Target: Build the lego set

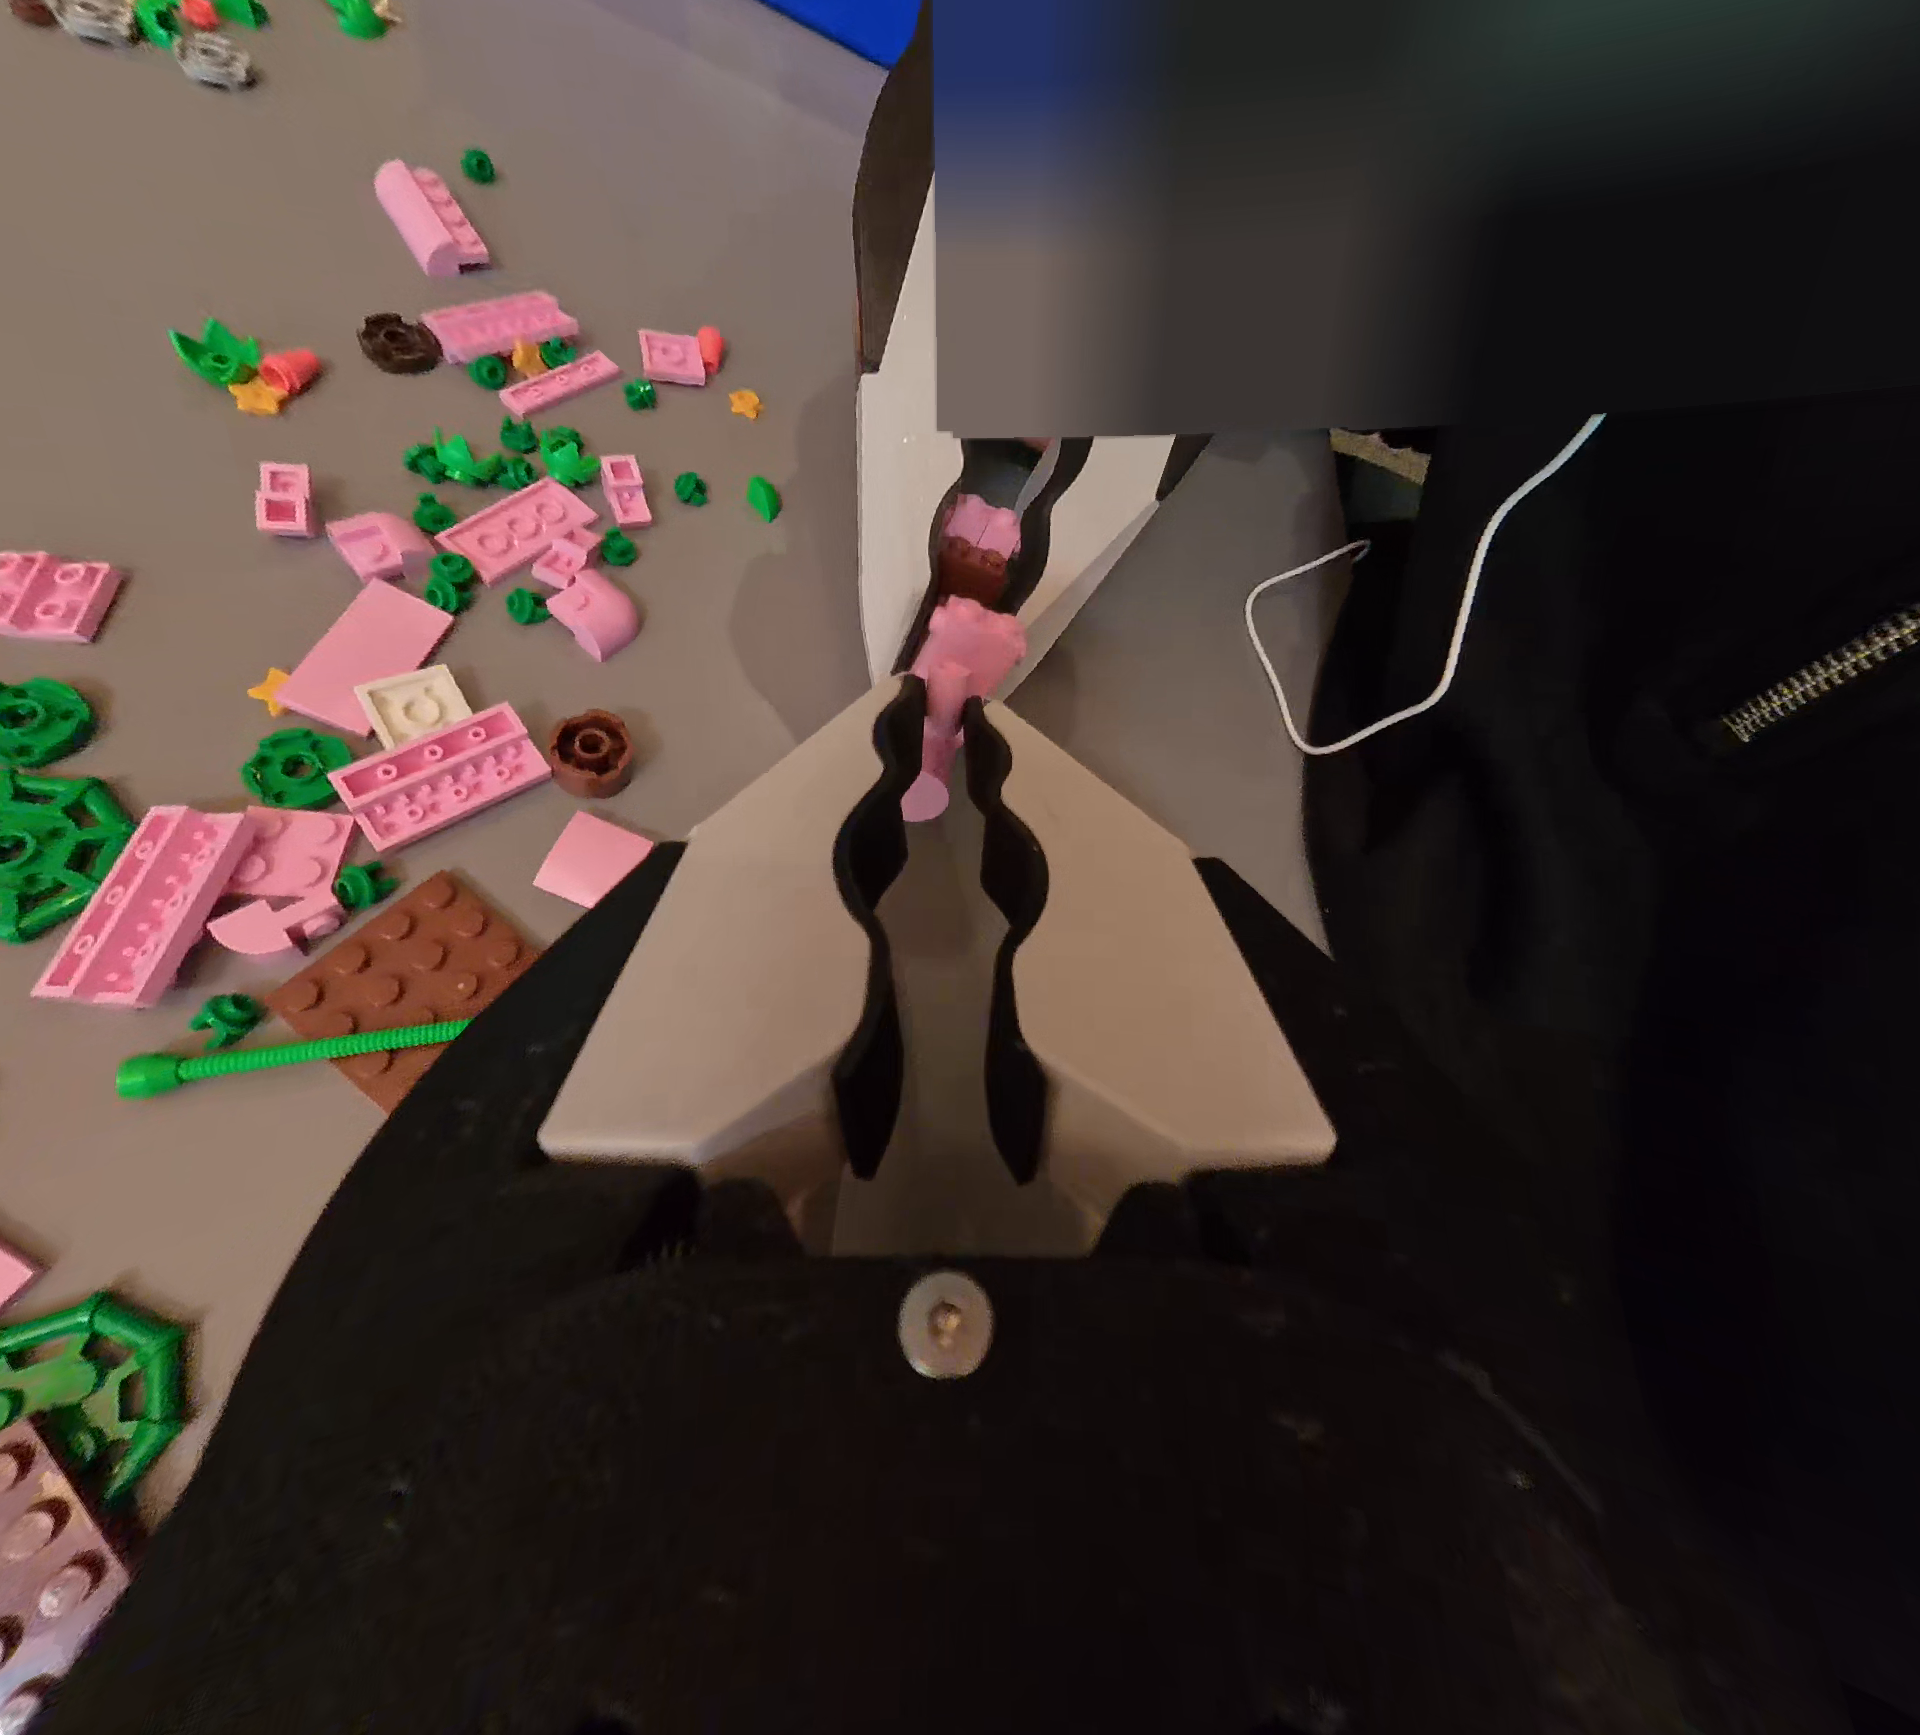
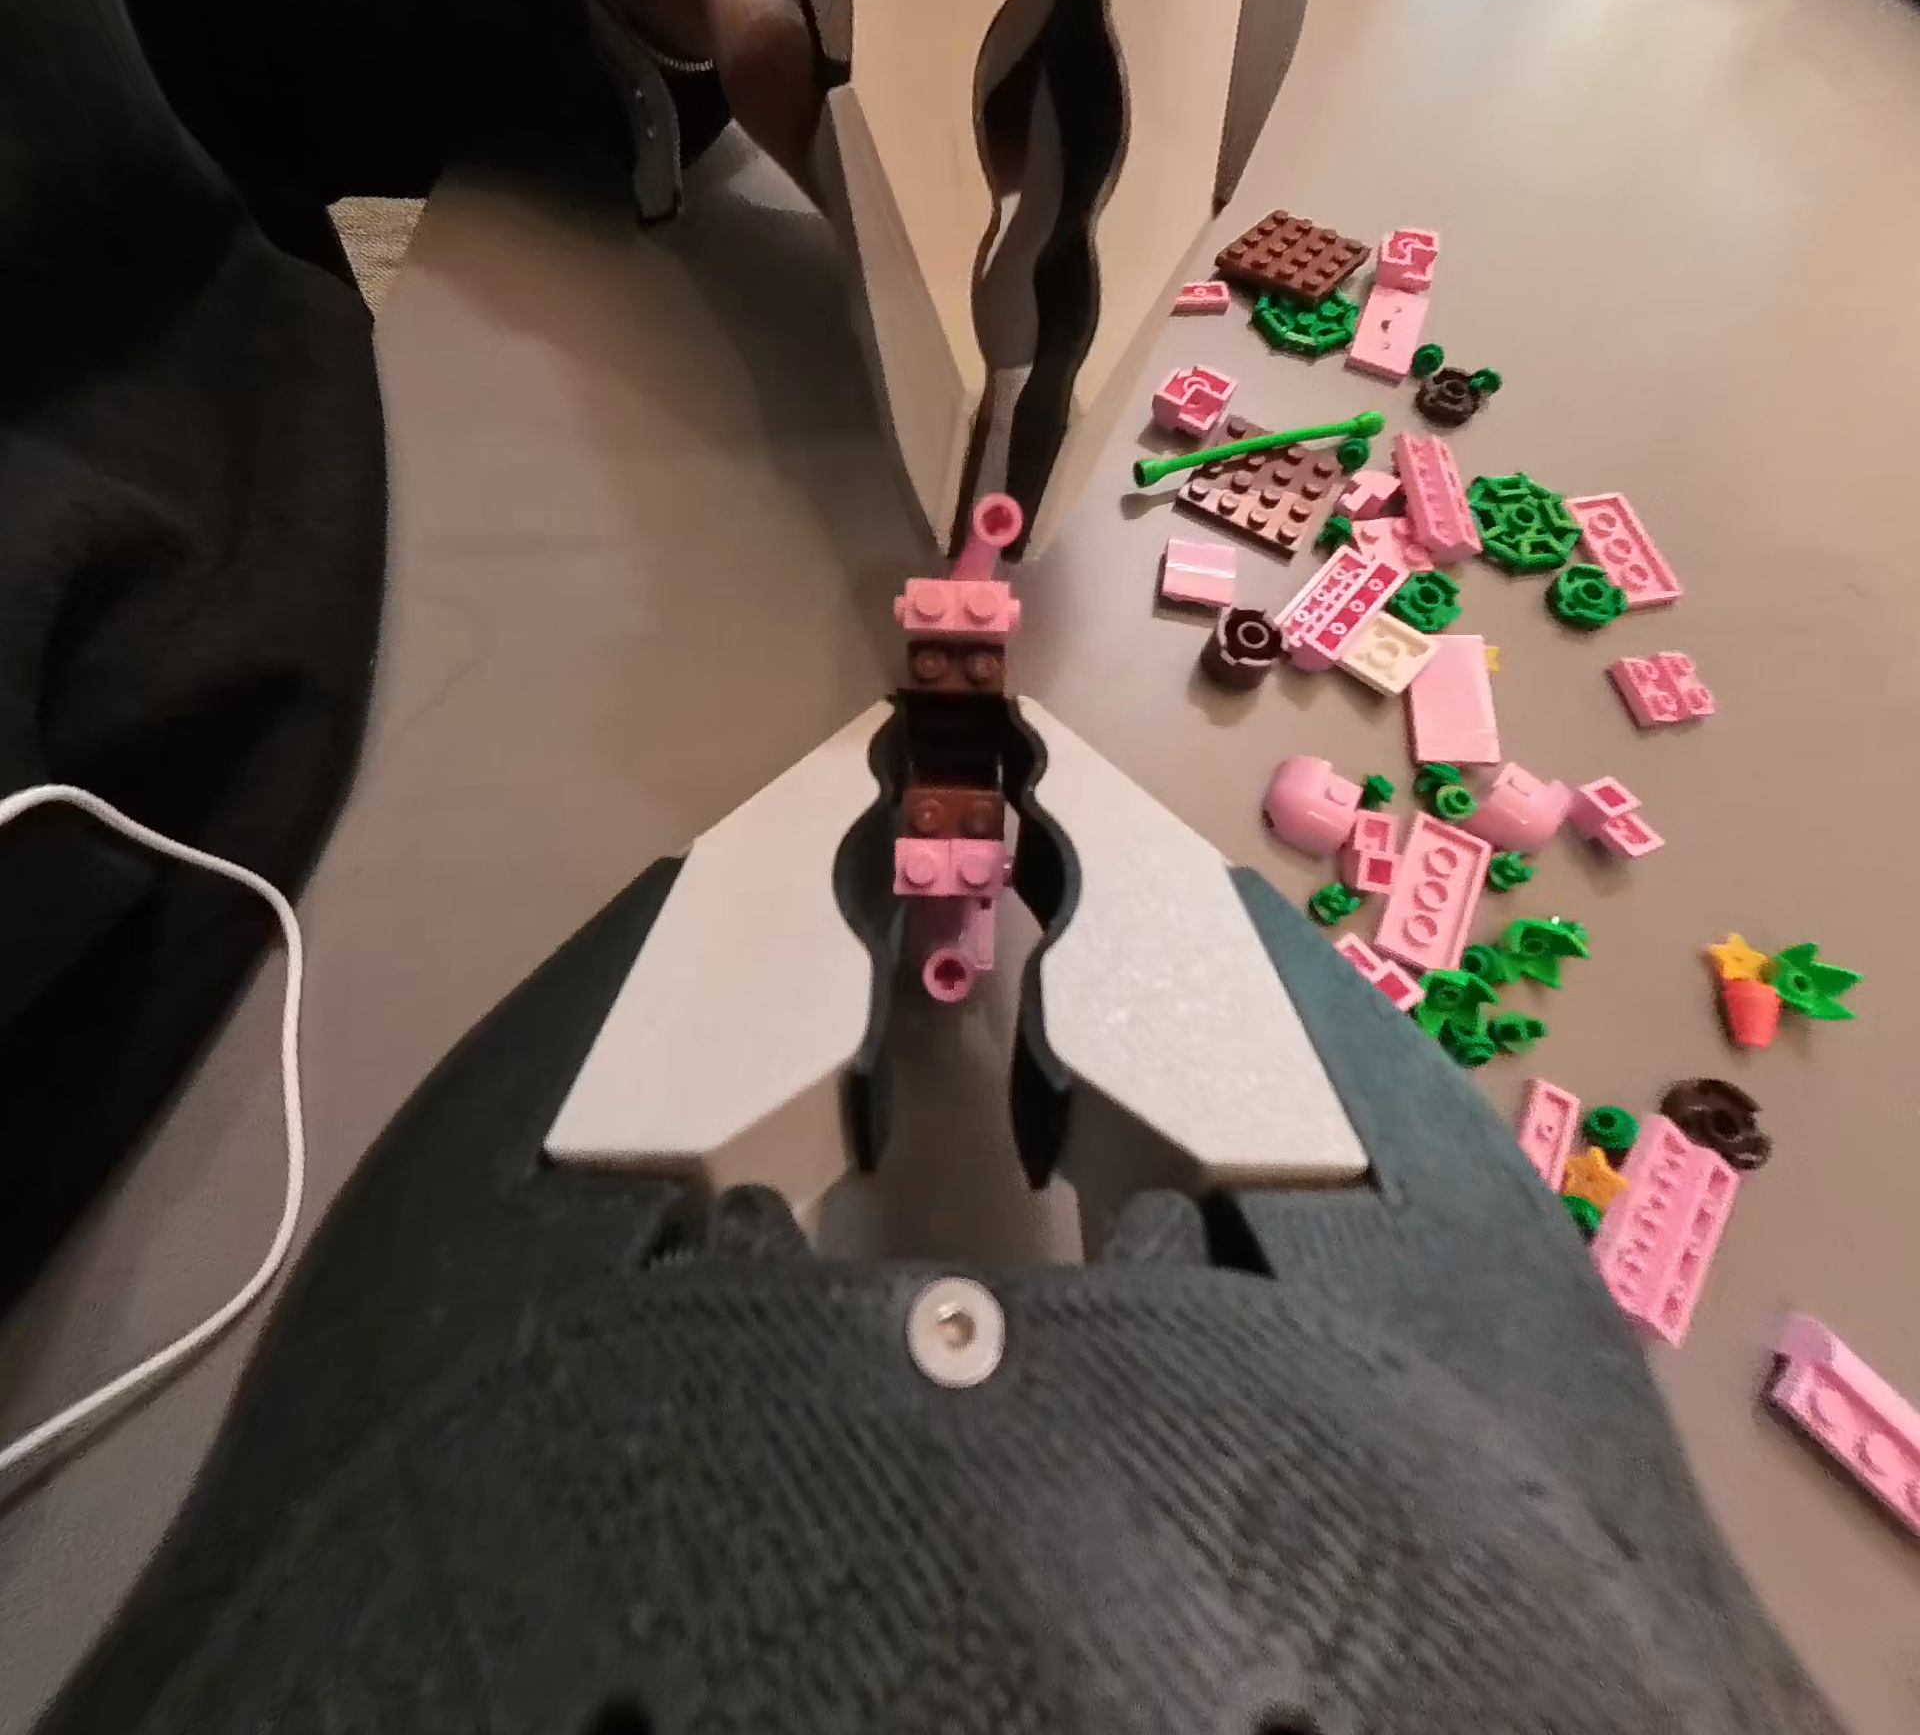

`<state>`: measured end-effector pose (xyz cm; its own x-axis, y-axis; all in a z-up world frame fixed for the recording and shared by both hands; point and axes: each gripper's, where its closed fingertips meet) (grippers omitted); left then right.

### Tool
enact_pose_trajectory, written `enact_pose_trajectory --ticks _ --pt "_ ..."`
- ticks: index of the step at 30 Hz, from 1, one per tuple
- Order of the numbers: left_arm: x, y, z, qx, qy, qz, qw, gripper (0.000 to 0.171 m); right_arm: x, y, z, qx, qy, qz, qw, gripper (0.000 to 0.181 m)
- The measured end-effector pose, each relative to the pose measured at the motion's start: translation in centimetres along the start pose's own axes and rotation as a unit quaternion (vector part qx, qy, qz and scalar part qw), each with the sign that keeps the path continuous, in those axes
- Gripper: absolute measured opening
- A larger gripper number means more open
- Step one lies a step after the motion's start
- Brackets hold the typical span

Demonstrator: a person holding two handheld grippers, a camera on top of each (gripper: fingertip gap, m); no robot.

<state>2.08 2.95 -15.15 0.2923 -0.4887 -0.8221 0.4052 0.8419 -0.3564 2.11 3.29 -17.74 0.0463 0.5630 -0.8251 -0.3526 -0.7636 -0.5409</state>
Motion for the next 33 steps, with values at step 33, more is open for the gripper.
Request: enact_pose_trajectory --ticks 33 --pt "-5.4 -2.6 2.2 0.195 -0.14 0.273 0.932 0.004 -6.9 -3.7 1.7 0.163 -0.135 0.197 0.957 0.021"
Point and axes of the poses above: each gripper's, where its closed fingertips meet, y out along the fingers, x out of its underside, z = x × y across the jaws, and after that the axes turned 13 degrees about x, right-handed
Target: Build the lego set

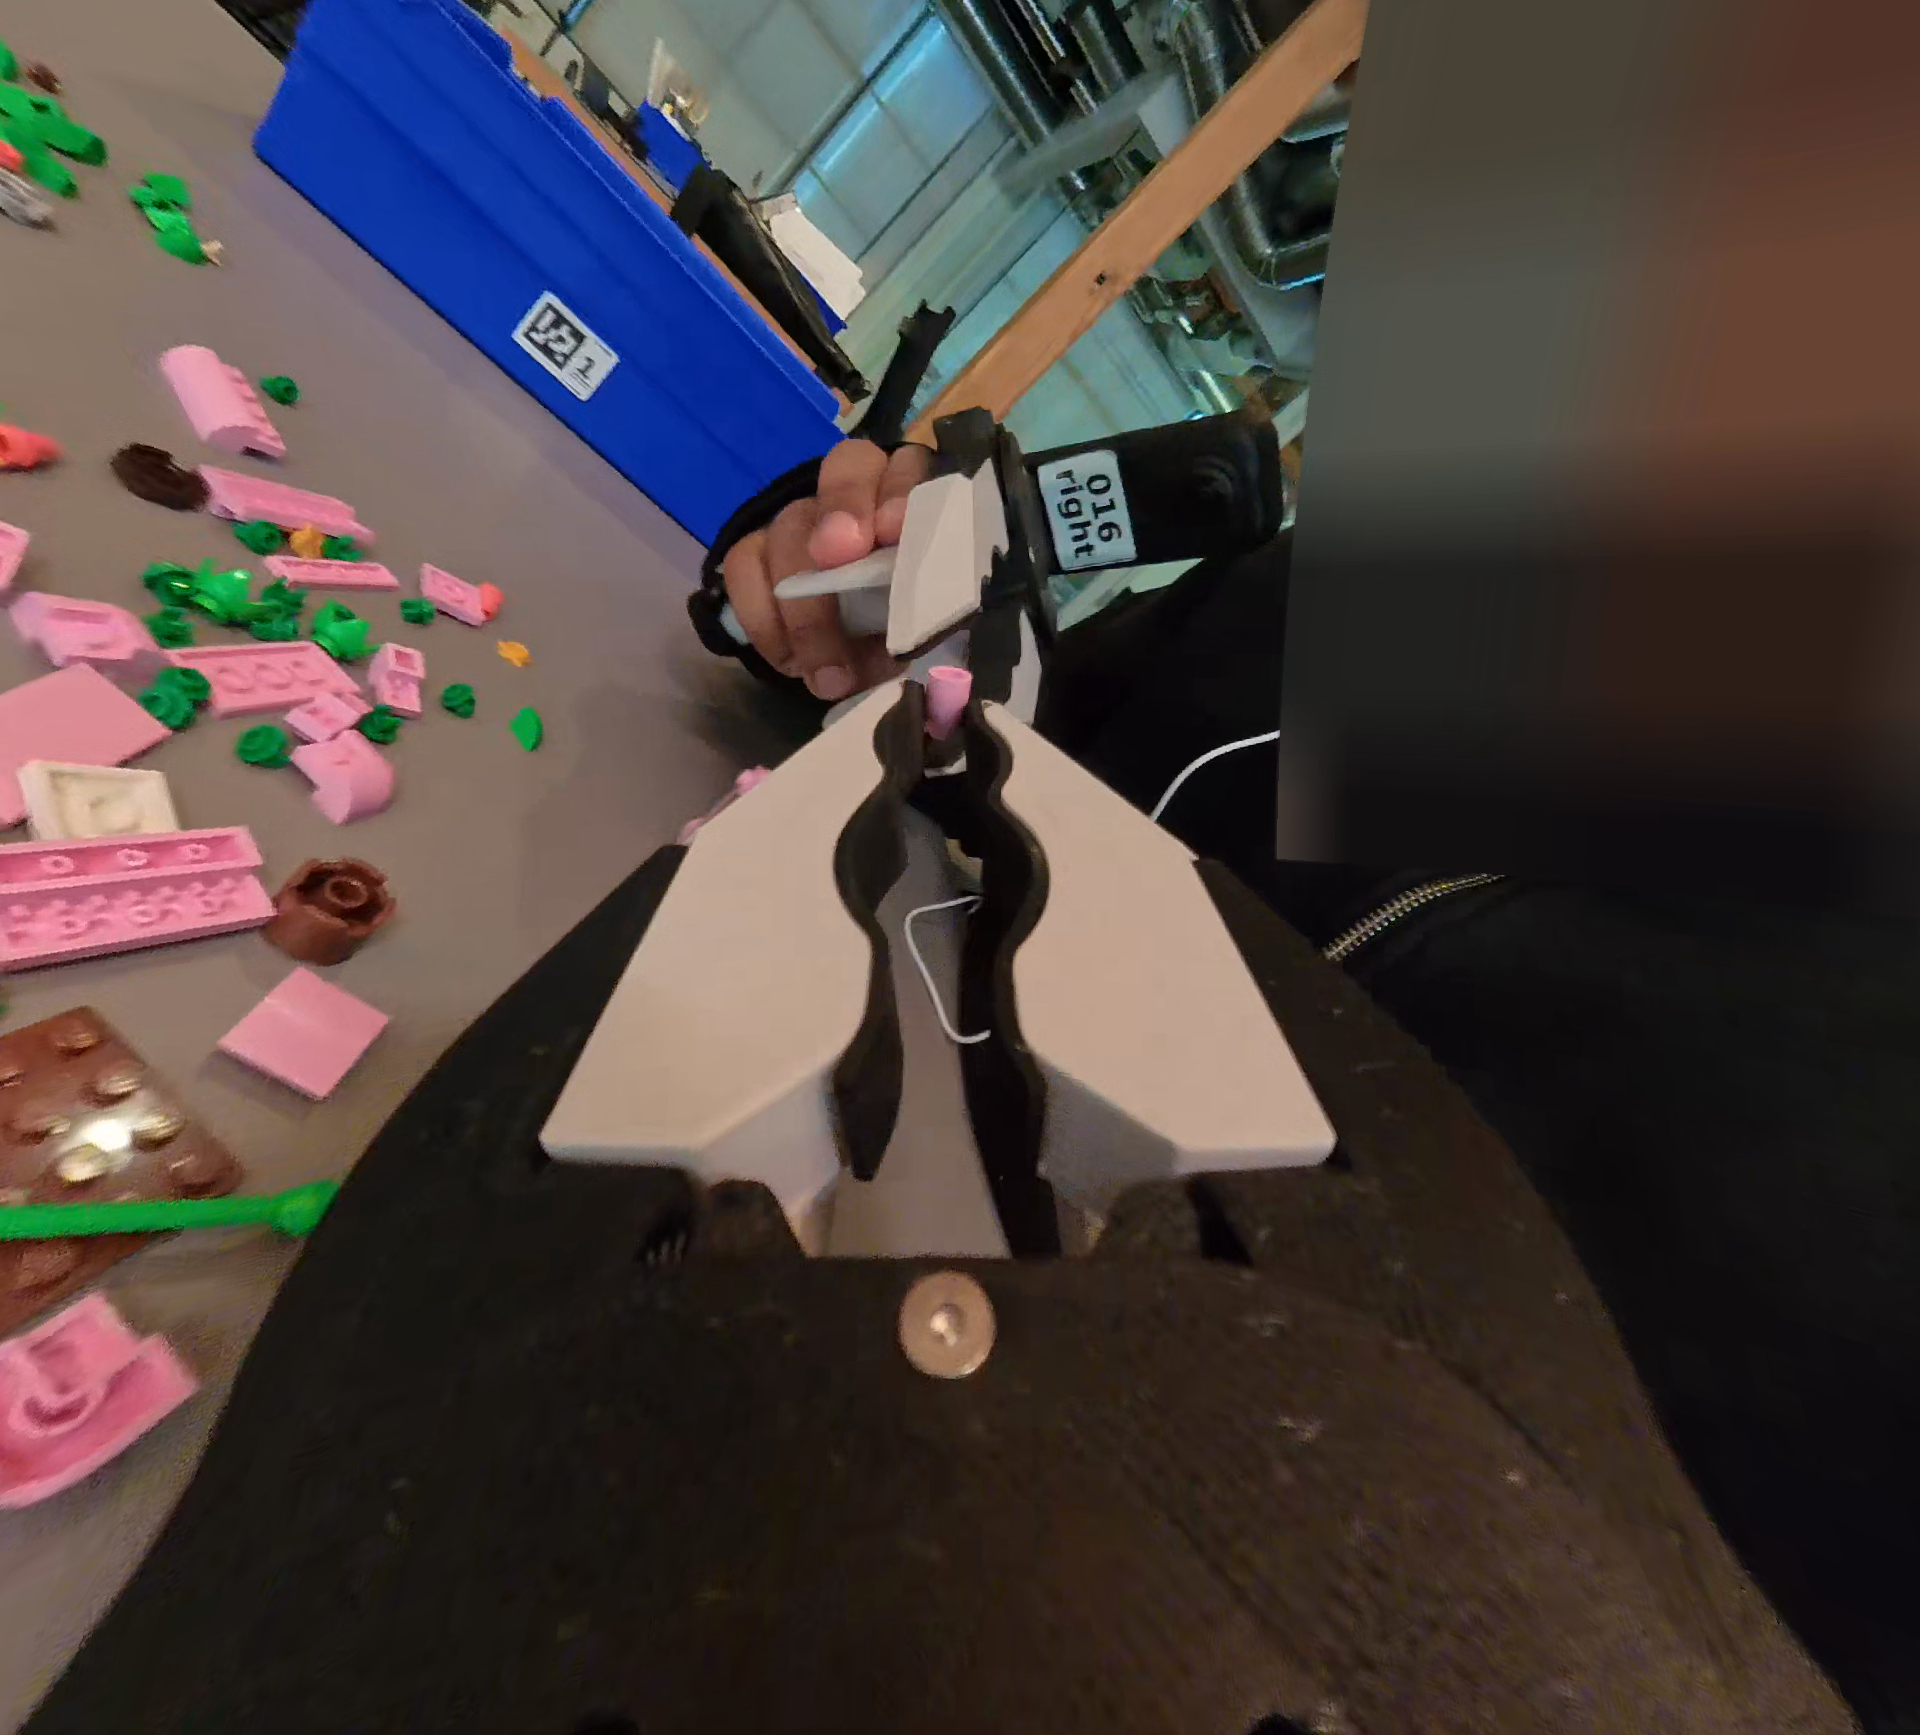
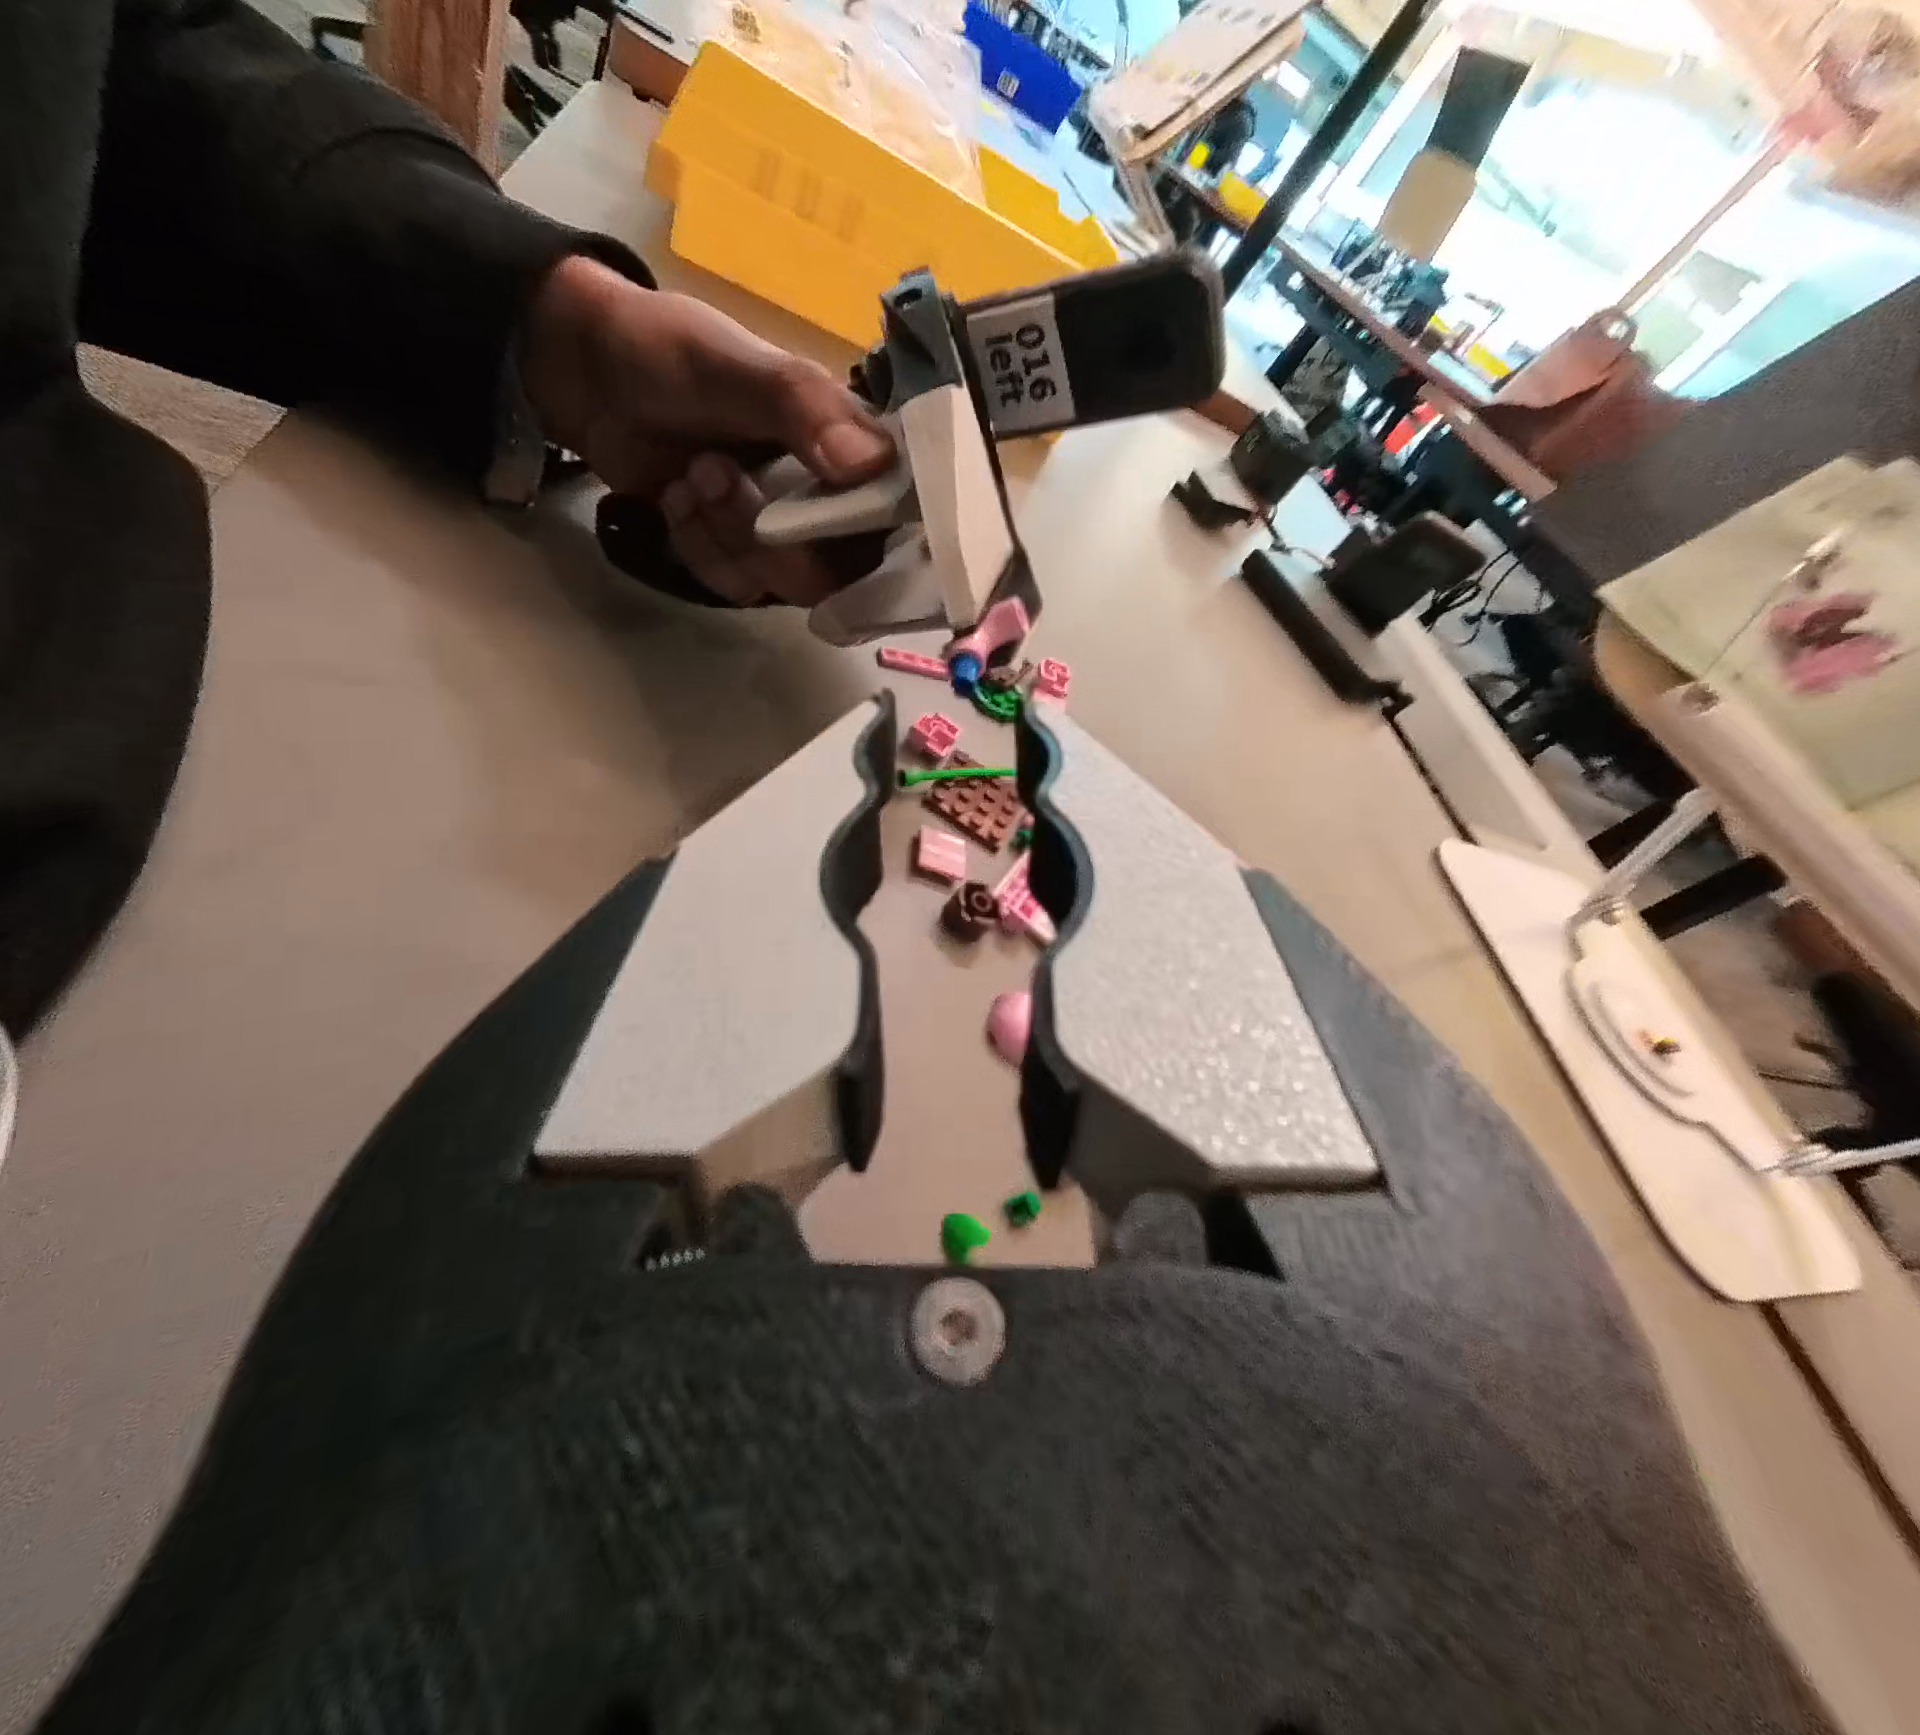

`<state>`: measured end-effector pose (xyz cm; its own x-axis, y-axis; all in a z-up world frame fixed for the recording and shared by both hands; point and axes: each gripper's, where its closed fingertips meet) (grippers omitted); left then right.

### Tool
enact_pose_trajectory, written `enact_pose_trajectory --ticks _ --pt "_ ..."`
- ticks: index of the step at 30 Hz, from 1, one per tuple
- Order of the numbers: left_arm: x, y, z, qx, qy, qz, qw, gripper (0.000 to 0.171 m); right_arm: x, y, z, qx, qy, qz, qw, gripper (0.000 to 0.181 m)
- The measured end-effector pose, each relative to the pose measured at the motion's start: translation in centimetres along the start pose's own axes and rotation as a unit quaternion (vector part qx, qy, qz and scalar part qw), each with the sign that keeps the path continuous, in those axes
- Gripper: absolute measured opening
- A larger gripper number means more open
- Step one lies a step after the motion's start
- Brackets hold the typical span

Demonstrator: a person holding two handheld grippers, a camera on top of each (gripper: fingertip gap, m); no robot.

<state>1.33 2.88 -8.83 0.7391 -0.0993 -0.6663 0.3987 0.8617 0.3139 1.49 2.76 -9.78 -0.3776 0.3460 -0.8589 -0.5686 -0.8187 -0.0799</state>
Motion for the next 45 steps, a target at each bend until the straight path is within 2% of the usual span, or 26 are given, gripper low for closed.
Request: enact_pose_trajectory --ticks 3,5,10,13,16,18,20,25,29,36,40,45 --pt "0.2 0.6 0.3 0.021 -0.019 0.008 1.0 0.004 0.0 -0.1 -0.5 -0.006 -0.017 0.007 1.0 0.014" --pt "0.5 0.9 0.3 0.026 -0.023 0.001 0.999 0.005 -0.4 -0.3 -0.4 -0.002 -0.019 0.017 1.0 0.003" --pt "0.7 0.8 -0.1 0.014 -0.023 -0.004 1.0 0.005 -1.0 -0.6 -0.3 -0.002 -0.016 0.031 0.999 0.008" --pt "1.0 1.0 -0.1 0.012 -0.023 -0.013 1.0 0.005 -1.2 -0.7 -0.5 -0.009 -0.013 0.038 0.999 0.0" --pt "1.1 1.0 0.0 0.018 -0.027 -0.012 0.999 0.004 -1.3 -0.8 -0.5 -0.013 -0.013 0.039 0.999 0.001" --pt "0.9 0.9 0.0 0.021 -0.03 -0.005 0.999 0.005 -1.3 -0.9 -0.7 -0.021 -0.012 0.039 0.999 0.012" --pt "0.8 0.8 -0.2 0.015 -0.031 -0.002 0.999 0.005 -1.1 -0.9 -0.7 -0.023 -0.012 0.036 0.999 0.014" --pt "1.1 0.9 0.0 0.029 -0.044 -0.005 0.999 0.005 -0.6 -0.6 -0.9 -0.017 -0.027 0.026 0.999 0.005" --pt "1.1 0.9 0.1 0.033 -0.046 -0.007 0.998 0.005 -0.7 -0.6 -0.9 -0.022 -0.021 0.024 0.999 0.005" --pt "2.3 1.1 0.6 0.07 -0.094 -0.031 0.993 0.006 -0.9 -1.1 -1.9 -0.086 0.014 0.028 0.996 0.005" --pt "2.9 1.2 0.8 0.089 -0.122 -0.045 0.988 0.006 -0.9 -1.5 -2.5 -0.113 0.002 0.032 0.993 0.005" --pt "2.6 1.1 0.8 0.093 -0.12 -0.034 0.988 0.006 -1.0 -1.6 -2.3 -0.109 -0.011 0.029 0.994 0.005"
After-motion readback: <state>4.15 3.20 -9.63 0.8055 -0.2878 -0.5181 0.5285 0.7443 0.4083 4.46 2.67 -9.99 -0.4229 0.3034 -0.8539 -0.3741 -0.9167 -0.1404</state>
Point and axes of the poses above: each gripper's, where its closed fingertips meet, y out along the fingers, x out of its underside, z = x × y across the jaws, and after that the axes turned 13 degrees about x, right-handed
